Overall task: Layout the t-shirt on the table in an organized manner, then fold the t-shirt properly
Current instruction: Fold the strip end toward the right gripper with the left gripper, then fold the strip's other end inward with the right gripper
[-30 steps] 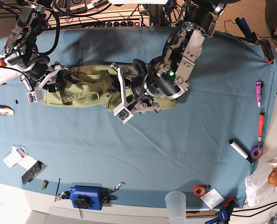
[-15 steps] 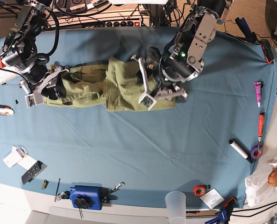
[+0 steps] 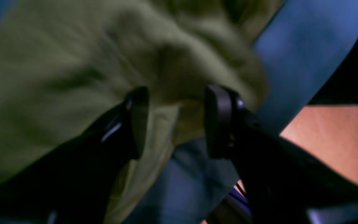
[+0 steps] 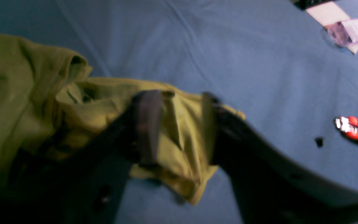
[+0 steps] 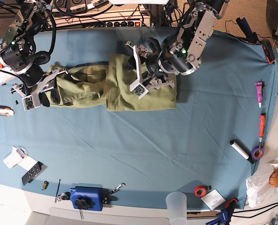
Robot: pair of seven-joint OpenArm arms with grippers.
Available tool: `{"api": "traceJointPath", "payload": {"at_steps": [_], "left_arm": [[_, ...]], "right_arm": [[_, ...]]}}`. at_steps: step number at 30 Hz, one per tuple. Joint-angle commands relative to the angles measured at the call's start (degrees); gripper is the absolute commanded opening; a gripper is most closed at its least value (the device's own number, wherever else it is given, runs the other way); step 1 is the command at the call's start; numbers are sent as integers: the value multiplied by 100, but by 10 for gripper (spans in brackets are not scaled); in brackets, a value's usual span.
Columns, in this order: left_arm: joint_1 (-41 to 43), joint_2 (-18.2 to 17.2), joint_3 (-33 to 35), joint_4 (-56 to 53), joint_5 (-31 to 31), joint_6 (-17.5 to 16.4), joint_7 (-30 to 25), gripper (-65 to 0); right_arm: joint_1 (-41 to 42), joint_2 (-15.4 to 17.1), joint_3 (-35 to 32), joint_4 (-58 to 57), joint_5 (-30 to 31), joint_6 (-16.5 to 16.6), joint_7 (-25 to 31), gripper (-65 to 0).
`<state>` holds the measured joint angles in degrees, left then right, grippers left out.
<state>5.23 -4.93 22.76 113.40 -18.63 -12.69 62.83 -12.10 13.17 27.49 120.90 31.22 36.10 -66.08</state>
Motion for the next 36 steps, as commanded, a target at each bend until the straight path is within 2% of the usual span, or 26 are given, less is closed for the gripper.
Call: {"api": "traceJointPath", "payload": {"at_steps": [1, 3, 4, 7, 11, 13, 15, 19, 21, 24, 27, 31, 36], "left_arm": [[-63, 42, -7, 214, -50, -28, -74, -376], [-61, 42, -7, 330, -48, -28, -72, -376], [-61, 42, -7, 334, -48, -28, -72, -376], [-48, 11, -7, 334, -44, -26, -68, -376], [-44, 13, -7, 334, -46, -31, -24, -376], [-46, 13, -7, 334, -46, -31, -24, -376], [-44, 13, -7, 334, -46, -31, -24, -376], [-44, 15, -7, 334, -48, -33, -26, -376], [-44, 15, -7, 334, -46, -33, -26, -376], [-13, 13, -7, 334, -46, -35, -26, -376], [44, 15, -7, 334, -46, -50, -28, -376], [81, 15, -7, 334, -46, -48, -28, -376], [83, 15, -7, 334, 48, -48, -24, -376]], "right_arm": [[4, 83, 37, 105, -17, 28, 76, -337], [-133, 83, 37, 105, -50, 28, 83, -270], [-192, 81, 37, 105, -46, 15, 70, -258], [-201, 103, 76, 105, 144, -640, -299, -258], [-199, 98, 719, 92, 160, -651, 387, -259], [-131, 98, 1202, 2, 374, -660, 328, -259], [-74, 116, 1626, -328, 905, -588, 68, -259], [98, 116, 2096, -1419, 2208, -129, -693, -260], [232, 122, 2159, -2000, 2566, -48, -992, -260], [380, 201, 2159, -2782, 3053, 133, -1084, -260], [610, 238, 2133, -3327, 3351, 271, -1392, -260], [798, 238, 1781, -3755, 3679, 317, -1392, -260], [813, 210, 1174, -3827, 3442, 317, -1392, -260]]}}
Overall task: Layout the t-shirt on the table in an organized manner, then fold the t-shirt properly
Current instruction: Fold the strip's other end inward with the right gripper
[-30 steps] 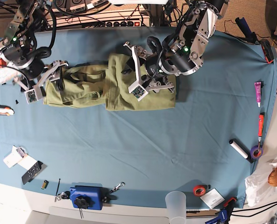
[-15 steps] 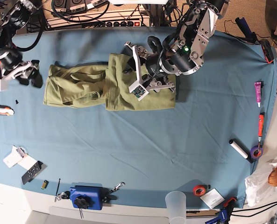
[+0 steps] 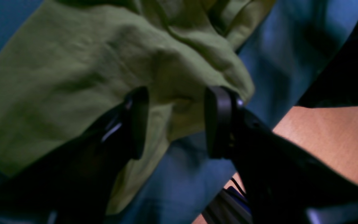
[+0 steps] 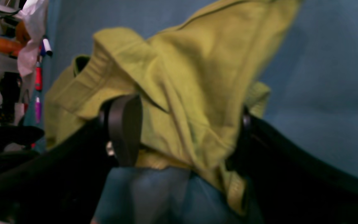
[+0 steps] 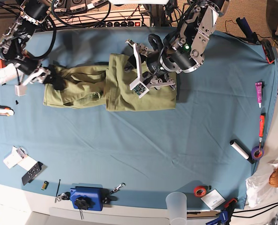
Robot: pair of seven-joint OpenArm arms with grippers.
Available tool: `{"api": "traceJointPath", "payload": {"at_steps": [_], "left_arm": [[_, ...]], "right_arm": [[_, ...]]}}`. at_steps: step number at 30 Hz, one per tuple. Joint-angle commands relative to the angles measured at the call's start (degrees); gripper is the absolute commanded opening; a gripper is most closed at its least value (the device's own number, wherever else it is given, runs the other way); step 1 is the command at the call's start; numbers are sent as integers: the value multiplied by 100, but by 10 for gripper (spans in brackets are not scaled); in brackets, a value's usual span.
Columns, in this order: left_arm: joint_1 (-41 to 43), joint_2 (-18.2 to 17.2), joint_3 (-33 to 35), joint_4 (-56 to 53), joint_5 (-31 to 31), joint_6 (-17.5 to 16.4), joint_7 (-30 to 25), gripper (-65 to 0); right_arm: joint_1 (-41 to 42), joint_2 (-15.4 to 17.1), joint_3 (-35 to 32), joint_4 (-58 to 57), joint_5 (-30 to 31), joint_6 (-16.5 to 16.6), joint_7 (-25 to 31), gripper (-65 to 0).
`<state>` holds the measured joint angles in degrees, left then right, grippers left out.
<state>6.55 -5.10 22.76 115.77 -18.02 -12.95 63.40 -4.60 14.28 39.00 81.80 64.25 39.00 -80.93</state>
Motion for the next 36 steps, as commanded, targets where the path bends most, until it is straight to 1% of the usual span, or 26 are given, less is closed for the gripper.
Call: {"api": "traceJointPath", "payload": {"at_steps": [1, 3, 4, 5, 8, 9, 10, 12, 13, 15, 18, 21, 25, 30, 31, 32, 34, 35, 36], "left_arm": [[-48, 33, -7, 98, 28, -20, -76, -376], [-33, 33, -7, 98, 46, -20, -81, -376], [-31, 33, -7, 98, 44, -22, -76, -376], [-17, 35, -7, 98, 42, -22, -81, -376], [15, 31, -7, 98, 44, -22, -72, -376], [28, 33, -7, 98, 44, -22, -26, -376], [31, 31, -7, 98, 46, -22, 22, -376], [28, 33, -7, 98, 44, -20, 153, -376], [31, 31, -7, 98, 44, -17, 175, -376], [31, 33, -7, 98, 42, 24, 175, -376], [31, 31, -7, 98, 42, 42, 175, -401], [31, 33, -7, 98, 42, 37, 173, -408], [31, 33, -7, 98, 42, 24, 170, -408], [33, 31, -7, 98, 44, 13, 175, -408], [33, 31, -7, 98, 44, 15, 175, -408], [33, 33, -7, 98, 44, 13, 175, -408], [33, 33, -7, 98, 44, 13, 173, -408], [31, 33, -7, 98, 44, 13, 173, -408], [31, 33, -7, 98, 44, 11, 173, -408]], "right_arm": [[63, 72, -83, 83, 20, 26, 131, -260], [63, 0, -271, 83, -173, 28, 358, -260], [66, -31, -337, 85, -258, 28, 487, -275], [72, -44, -389, 85, -299, 28, 553, -326], [153, -39, -393, 85, -501, 24, 551, -560], [199, -28, -361, 85, -553, 24, 553, -629], [258, -24, -306, 87, -570, 24, 555, -650], [385, -17, -140, 103, -581, 39, 560, -650], [466, 7, -39, 107, -588, 100, 573, -650], [656, 92, 186, 107, -756, 100, 605, -650], [935, 354, 433, 107, -1335, 100, 765, -650], [1014, 638, 378, 107, -1375, 100, 678, -650], [966, 612, 326, 105, -1375, 100, 372, -650], [831, 592, 337, 105, -1353, 100, 310, -650], [817, 592, 337, 105, -1353, 100, 225, -630], [809, 595, 337, 105, -1351, 100, 120, -576], [807, 625, 337, 105, -1351, 100, 93, -480], [807, 658, 339, 105, -1351, 100, 93, -451], [807, 706, 345, 105, -1353, 90, 93, -444]]}}
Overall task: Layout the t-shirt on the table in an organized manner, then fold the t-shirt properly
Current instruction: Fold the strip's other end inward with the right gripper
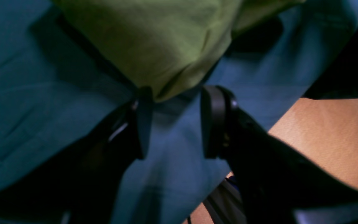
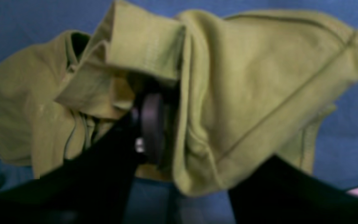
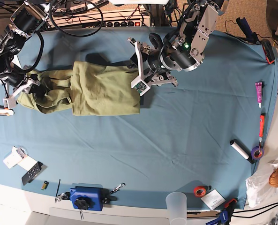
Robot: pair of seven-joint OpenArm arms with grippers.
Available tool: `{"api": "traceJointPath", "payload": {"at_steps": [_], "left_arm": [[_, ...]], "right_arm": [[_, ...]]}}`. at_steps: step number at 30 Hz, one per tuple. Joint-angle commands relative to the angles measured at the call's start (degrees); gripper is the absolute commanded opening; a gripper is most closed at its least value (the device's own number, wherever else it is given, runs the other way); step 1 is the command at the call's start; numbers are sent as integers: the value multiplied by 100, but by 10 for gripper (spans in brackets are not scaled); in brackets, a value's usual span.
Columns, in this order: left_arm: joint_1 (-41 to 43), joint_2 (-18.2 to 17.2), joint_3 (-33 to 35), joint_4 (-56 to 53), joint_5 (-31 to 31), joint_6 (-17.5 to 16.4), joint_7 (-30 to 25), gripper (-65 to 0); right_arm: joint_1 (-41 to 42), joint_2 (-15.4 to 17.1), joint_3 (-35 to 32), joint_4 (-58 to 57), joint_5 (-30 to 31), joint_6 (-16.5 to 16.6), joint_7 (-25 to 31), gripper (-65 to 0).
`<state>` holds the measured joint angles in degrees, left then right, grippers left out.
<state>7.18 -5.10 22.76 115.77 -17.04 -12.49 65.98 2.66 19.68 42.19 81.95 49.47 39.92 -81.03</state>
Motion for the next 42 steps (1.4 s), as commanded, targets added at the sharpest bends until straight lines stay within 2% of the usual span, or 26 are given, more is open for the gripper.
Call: {"api": "traceJointPath", "payload": {"at_steps": [1, 4, 8, 11, 12, 15, 18, 21, 24, 30, 37, 39, 42], "left_arm": [[-31, 31, -7, 98, -55, -52, -85, -408], [-26, 31, -7, 98, -55, -68, -85, -408], [-15, 31, -7, 98, -55, -68, -85, -408], [-17, 31, -7, 98, -55, -68, -92, -408], [-17, 33, -7, 98, -52, -68, -94, -408], [-15, 33, -7, 98, -52, -70, -105, -408], [-15, 31, -7, 98, -52, -70, -109, -408], [-15, 33, -7, 98, -55, -70, -109, -408], [-11, 33, -7, 98, -55, -70, -129, -408], [-2, 31, -7, 98, -55, -70, -127, -408], [-2, 31, -7, 98, -57, -70, -129, -408], [-2, 31, -7, 98, -57, -70, -129, -408], [-4, 33, -7, 98, -57, -68, -129, -408]], "right_arm": [[81, 229, 31, 90, 127, -107, 103, -444], [81, 461, 61, 92, 153, -138, 103, -444], [79, 704, 389, 92, 568, -131, 103, -444], [15, 883, 588, 92, 802, 8, 103, -443], [-68, 962, 586, 92, 811, 8, 103, -431], [-439, 1174, 575, 90, 813, 8, 103, -338], [-767, 1333, 590, 90, 708, 8, 103, -323], [-841, 1342, 629, 81, 463, 8, 103, -323], [-817, 1316, 616, 81, 466, 8, 726, -323], [-400, 1316, 542, -302, 31, -37, 986, -324], [282, 1318, 542, -1910, 98, 8, 931, -324], [348, 1314, 535, -2111, 352, 8, 776, -324], [354, 1252, 474, -2138, 385, 8, 741, -324]]}}
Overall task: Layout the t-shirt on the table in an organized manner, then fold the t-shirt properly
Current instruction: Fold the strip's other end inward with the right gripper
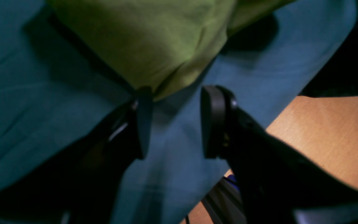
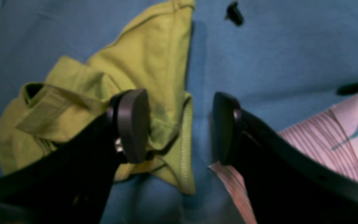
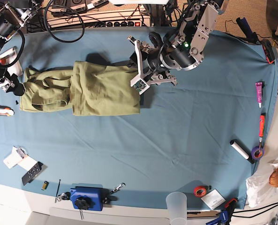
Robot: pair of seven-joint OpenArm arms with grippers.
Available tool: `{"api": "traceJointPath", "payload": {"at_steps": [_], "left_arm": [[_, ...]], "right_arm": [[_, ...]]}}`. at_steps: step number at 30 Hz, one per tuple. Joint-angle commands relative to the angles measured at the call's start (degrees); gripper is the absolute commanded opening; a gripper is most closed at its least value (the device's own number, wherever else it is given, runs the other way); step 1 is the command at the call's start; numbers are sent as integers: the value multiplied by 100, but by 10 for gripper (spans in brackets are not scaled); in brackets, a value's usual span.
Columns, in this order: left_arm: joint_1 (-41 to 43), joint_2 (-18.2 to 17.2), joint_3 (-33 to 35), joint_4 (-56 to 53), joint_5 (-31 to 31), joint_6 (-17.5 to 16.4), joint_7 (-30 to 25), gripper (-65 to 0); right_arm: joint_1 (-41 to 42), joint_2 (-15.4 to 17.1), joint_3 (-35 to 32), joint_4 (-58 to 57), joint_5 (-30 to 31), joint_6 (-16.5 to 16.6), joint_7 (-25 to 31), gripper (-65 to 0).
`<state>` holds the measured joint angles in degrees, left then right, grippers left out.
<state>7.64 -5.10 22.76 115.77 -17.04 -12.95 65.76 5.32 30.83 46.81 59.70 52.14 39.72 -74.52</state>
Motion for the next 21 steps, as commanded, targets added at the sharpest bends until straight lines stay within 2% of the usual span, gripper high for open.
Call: {"api": "traceJointPath", "payload": {"at_steps": [1, 8, 12, 14, 18, 21], "left_arm": [[-48, 33, -7, 98, -57, -22, -107, -408], [-50, 33, -7, 98, -57, -24, -109, -408], [-48, 31, -7, 98, -57, -24, -103, -408], [-48, 31, -7, 98, -57, -22, -105, -408], [-50, 33, -7, 98, -57, -22, -111, -408], [-50, 33, -7, 98, -57, -22, -107, -408]], "right_arm": [[85, 98, -22, 87, 76, 28, 87, -324], [66, -490, -273, 94, -144, 28, 7, -324], [35, -590, -264, 98, -142, 28, -57, -348], [39, -586, -245, 105, -142, 28, -63, -408], [37, -588, -245, 111, -142, 28, -155, -650], [52, -557, -247, 142, -144, 28, -122, -650]]}}
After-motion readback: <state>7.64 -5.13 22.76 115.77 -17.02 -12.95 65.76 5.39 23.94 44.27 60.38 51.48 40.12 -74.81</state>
